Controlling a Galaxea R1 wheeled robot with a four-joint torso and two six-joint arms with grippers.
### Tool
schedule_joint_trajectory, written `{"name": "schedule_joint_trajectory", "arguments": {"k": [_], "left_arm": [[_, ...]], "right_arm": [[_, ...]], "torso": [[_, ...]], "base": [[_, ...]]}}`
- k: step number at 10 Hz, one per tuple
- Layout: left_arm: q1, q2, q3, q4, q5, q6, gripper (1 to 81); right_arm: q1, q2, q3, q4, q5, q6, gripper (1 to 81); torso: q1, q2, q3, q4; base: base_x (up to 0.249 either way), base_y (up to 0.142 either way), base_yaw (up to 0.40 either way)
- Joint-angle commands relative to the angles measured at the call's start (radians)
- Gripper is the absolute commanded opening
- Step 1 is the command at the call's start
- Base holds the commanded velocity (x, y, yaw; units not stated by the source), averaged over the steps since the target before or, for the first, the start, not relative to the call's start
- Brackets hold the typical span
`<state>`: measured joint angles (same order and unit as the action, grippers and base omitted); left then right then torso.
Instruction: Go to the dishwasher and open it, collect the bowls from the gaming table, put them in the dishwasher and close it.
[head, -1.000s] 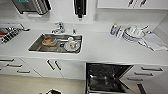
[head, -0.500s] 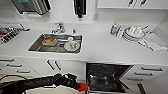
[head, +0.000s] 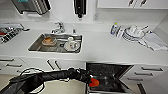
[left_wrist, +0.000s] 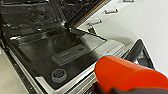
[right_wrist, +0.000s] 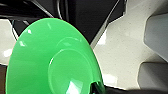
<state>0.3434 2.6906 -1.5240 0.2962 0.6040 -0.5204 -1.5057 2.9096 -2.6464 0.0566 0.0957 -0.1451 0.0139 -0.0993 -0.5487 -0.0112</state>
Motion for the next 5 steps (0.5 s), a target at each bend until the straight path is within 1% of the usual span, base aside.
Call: {"name": "schedule_joint_trajectory", "arguments": {"k": [1,3,4,5], "left_arm": [[-0.128,0.124,-0.073,0.018,-0.096,-0.016,1.0],[-0.128,0.216,-0.14,0.018,-0.099,-0.016,1.0],[-0.132,0.276,-0.194,0.023,-0.098,-0.016,1.0],[-0.135,0.323,-0.22,0.024,-0.098,-0.015,1.0]], "right_arm": [[-0.012,-0.013,0.0,0.005,-0.083,0.002,1.0],[-0.012,-0.011,0.004,0.003,-0.082,0.002,1.0],[-0.012,-0.011,0.005,0.003,-0.082,0.002,1.0],[-0.015,-0.01,0.01,0.005,-0.07,0.002,1.0]], "torso": [[0.0,0.0,0.0,0.0],[0.0,0.0,0.0,0.0],[0.0,0.0,0.0,0.0],[0.0,0.0,0.0,0.0]], "base": [[0.0,0.0,0.0],[0.0,0.0,0.0],[0.0,0.0,0.0],[0.0,0.0,0.0]]}}
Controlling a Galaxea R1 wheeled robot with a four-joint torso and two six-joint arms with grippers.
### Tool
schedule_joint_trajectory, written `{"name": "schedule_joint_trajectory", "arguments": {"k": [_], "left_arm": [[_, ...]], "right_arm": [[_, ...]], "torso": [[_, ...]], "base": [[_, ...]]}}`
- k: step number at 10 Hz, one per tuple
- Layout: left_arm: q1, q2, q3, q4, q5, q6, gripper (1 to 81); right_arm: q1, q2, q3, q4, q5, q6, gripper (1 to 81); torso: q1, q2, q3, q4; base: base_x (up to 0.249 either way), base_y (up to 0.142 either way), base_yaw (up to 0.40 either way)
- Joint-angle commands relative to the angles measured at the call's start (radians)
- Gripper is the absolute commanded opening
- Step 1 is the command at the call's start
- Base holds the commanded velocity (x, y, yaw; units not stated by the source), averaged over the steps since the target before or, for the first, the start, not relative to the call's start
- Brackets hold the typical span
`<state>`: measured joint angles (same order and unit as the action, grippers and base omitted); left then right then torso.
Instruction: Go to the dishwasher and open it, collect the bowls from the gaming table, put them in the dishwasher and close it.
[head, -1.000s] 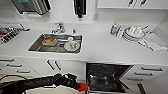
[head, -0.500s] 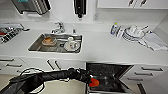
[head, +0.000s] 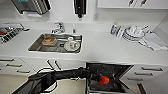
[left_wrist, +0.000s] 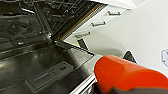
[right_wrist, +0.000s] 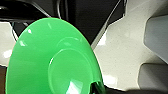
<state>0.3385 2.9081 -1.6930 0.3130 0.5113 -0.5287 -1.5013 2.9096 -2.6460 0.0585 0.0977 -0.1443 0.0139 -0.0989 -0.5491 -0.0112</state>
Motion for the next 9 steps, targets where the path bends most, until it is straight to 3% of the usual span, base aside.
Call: {"name": "schedule_joint_trajectory", "arguments": {"k": [1,3,4,6,7,9], "left_arm": [[-0.131,0.137,-0.054,0.008,-0.004,-0.007,1.0],[-0.132,0.175,-0.062,0.009,-0.002,-0.007,1.0],[-0.132,0.177,-0.062,0.02,0.0,-0.007,81.1],[-0.109,0.146,-0.051,0.021,0.001,-0.004,81.1],[-0.069,0.087,-0.026,0.021,0.009,0.004,81.1],[0.058,-0.082,0.042,0.069,0.029,0.036,81.1]], "right_arm": [[-0.021,-0.01,0.012,0.001,-0.065,0.002,1.0],[-0.018,-0.008,0.014,0.0,-0.064,0.002,1.0],[-0.017,-0.007,0.014,-0.003,-0.065,0.002,1.0],[-0.011,-0.01,0.014,0.001,-0.064,0.002,1.0],[-0.003,-0.025,0.014,0.003,-0.064,0.008,1.0],[0.017,-0.08,0.022,0.003,-0.062,0.012,1.0]], "torso": [[0.0,0.0,0.0,0.0],[0.0,0.0,0.0,0.0],[0.0,0.0,0.0,0.0],[0.0,0.0,0.0,0.0],[0.0,0.0,0.0,0.0],[0.0,0.0,0.0,0.0]], "base": [[0.0,0.0,0.0],[0.0,0.0,0.0],[0.0,0.0,0.0],[0.0,0.0,0.0],[0.0,0.0,0.0],[0.0,0.0,0.0]]}}
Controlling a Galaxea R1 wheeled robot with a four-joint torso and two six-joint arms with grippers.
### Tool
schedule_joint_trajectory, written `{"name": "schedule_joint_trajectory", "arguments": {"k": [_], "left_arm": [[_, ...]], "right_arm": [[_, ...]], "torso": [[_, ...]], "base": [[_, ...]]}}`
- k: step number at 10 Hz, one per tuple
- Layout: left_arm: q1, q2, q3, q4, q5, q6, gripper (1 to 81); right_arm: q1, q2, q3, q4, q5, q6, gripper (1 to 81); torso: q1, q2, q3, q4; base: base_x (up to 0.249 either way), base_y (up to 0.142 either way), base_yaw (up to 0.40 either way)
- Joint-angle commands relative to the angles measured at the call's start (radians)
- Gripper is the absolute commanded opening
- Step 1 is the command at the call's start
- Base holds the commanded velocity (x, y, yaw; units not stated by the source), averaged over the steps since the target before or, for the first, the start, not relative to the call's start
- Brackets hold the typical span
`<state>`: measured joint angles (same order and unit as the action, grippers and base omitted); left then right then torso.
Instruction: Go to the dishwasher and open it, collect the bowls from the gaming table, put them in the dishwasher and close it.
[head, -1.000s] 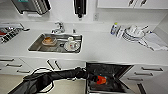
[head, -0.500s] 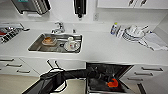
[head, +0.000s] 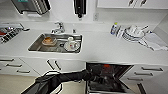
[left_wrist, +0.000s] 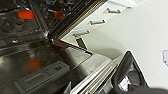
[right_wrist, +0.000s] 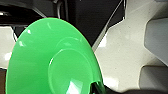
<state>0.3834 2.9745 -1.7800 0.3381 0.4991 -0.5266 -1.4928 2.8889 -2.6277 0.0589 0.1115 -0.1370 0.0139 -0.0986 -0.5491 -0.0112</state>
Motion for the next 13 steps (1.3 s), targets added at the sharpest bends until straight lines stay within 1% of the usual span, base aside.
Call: {"name": "schedule_joint_trajectory", "arguments": {"k": [1,2,3,4,5,6,7,8,9,10,11,13], "left_arm": [[0.105,-0.231,0.163,0.078,0.039,0.048,81.1],[0.183,-0.309,0.175,0.129,0.038,0.053,81.1],[0.266,-0.352,0.169,0.178,0.033,0.054,81.1],[0.332,-0.379,0.166,0.222,0.033,0.054,81.1],[0.392,-0.397,0.163,0.256,0.032,0.054,81.1],[0.45,-0.415,0.157,0.3,0.032,0.053,81.1],[0.51,-0.42,0.137,0.32,0.03,0.053,81.1],[0.576,-0.405,0.093,0.355,0.029,0.053,81.1],[0.627,-0.355,-0.012,0.406,0.016,0.053,81.1],[0.666,-0.314,-0.1,0.414,-0.031,0.054,81.1],[0.7,-0.288,-0.163,0.417,-0.079,0.054,81.1],[0.754,-0.267,-0.235,0.437,-0.109,0.057,81.1]], "right_arm": [[0.016,-0.095,0.019,0.002,-0.062,0.005,1.0],[0.027,-0.157,0.079,0.002,-0.046,0.005,1.0],[0.039,-0.223,0.163,0.002,-0.035,0.005,1.0],[0.042,-0.294,0.255,0.004,0.005,0.008,1.0],[0.044,-0.365,0.347,0.005,0.036,0.02,1.0],[0.045,-0.453,0.447,0.005,0.072,0.052,1.0],[0.045,-0.536,0.539,0.004,0.112,0.082,1.0],[0.053,-0.604,0.615,0.004,0.142,0.094,1.0],[0.064,-0.68,0.699,0.004,0.165,0.114,1.0],[0.079,-0.742,0.768,0.004,0.178,0.126,1.0],[0.097,-0.799,0.825,0.004,0.182,0.14,1.0],[0.143,-0.883,0.908,0.004,0.191,0.177,1.0]], "torso": [[0.0,0.0,0.0,0.0],[0.0,0.0,0.0,0.0],[0.0,0.0,0.0,0.0],[0.0,0.0,0.0,0.0],[0.0,0.0,0.0,0.0],[0.0,0.0,0.0,0.0],[0.0,0.0,0.0,0.0],[0.0,0.0,0.0,0.0],[0.0,0.0,0.0,0.0],[0.0,0.0,0.0,0.0],[0.0,0.0,0.0,0.0],[0.0,0.0,0.0,0.0]], "base": [[0.0,0.0,0.0],[0.0,0.0,0.0],[0.0,0.0,0.0],[0.0,0.0,0.0],[0.0,0.0,0.0],[0.0,0.0,0.0],[0.0,0.0,0.0],[0.0,0.0,0.0],[0.0,0.0,0.0],[0.0,0.0,0.0],[0.0,0.0,0.0],[0.0,0.0,0.0]]}}
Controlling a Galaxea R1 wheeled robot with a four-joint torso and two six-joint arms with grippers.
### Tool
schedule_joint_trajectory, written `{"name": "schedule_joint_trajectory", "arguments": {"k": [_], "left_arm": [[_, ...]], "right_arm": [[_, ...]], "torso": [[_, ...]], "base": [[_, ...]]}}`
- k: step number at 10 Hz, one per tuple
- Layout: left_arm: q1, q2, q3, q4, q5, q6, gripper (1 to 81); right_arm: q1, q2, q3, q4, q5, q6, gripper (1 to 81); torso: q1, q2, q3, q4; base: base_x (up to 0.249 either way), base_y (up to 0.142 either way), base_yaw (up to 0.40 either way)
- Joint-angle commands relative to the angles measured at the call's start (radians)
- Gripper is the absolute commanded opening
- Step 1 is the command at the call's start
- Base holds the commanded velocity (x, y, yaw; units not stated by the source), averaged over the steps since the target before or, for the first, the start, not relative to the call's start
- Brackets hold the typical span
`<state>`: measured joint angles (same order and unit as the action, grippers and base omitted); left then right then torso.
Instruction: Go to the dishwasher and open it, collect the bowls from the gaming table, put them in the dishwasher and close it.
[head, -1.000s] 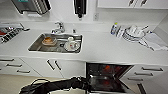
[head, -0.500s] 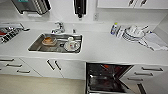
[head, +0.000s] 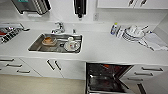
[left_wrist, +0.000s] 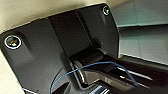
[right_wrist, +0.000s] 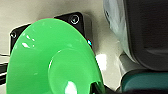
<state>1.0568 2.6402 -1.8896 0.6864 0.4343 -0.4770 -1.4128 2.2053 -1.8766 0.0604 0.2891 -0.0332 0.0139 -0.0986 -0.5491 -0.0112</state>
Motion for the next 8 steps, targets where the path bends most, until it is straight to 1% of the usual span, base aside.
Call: {"name": "schedule_joint_trajectory", "arguments": {"k": [1,3,4,5,6,7,8], "left_arm": [[0.102,0.072,-0.169,0.088,-0.081,0.008,81.1],[0.157,0.101,-0.279,0.078,-0.167,0.006,81.1],[0.192,0.132,-0.345,0.077,-0.205,0.008,81.1],[0.222,0.158,-0.391,0.081,-0.231,0.008,81.1],[0.254,0.176,-0.427,0.087,-0.253,0.008,81.1],[0.281,0.199,-0.459,0.09,-0.259,0.008,81.1],[0.306,0.233,-0.512,0.097,-0.259,0.008,81.1]], "right_arm": [[0.092,-0.236,0.198,0.002,0.016,0.081,1.0],[0.157,-0.307,0.292,-0.001,0.019,0.113,1.0],[0.207,-0.35,0.359,0.001,0.018,0.116,1.0],[0.25,-0.381,0.417,0.002,0.015,0.124,1.0],[0.301,-0.408,0.465,0.002,0.005,0.133,1.0],[0.341,-0.428,0.501,0.001,0.002,0.156,1.0],[0.387,-0.439,0.53,0.001,0.002,0.179,1.0]], "torso": [[0.0,0.0,0.0,0.0],[0.0,0.0,0.0,0.0],[0.0,0.0,0.0,0.0],[0.0,0.0,0.0,0.0],[0.0,0.0,0.0,0.0],[0.0,0.0,0.0,0.0],[0.0,0.0,0.0,0.0]], "base": [[0.0,0.0,0.0],[0.0,0.0,0.0],[0.0,0.0,0.0],[0.0,0.0,0.0],[0.0,0.0,0.0],[0.0,0.0,0.0],[0.0,0.0,0.0]]}}
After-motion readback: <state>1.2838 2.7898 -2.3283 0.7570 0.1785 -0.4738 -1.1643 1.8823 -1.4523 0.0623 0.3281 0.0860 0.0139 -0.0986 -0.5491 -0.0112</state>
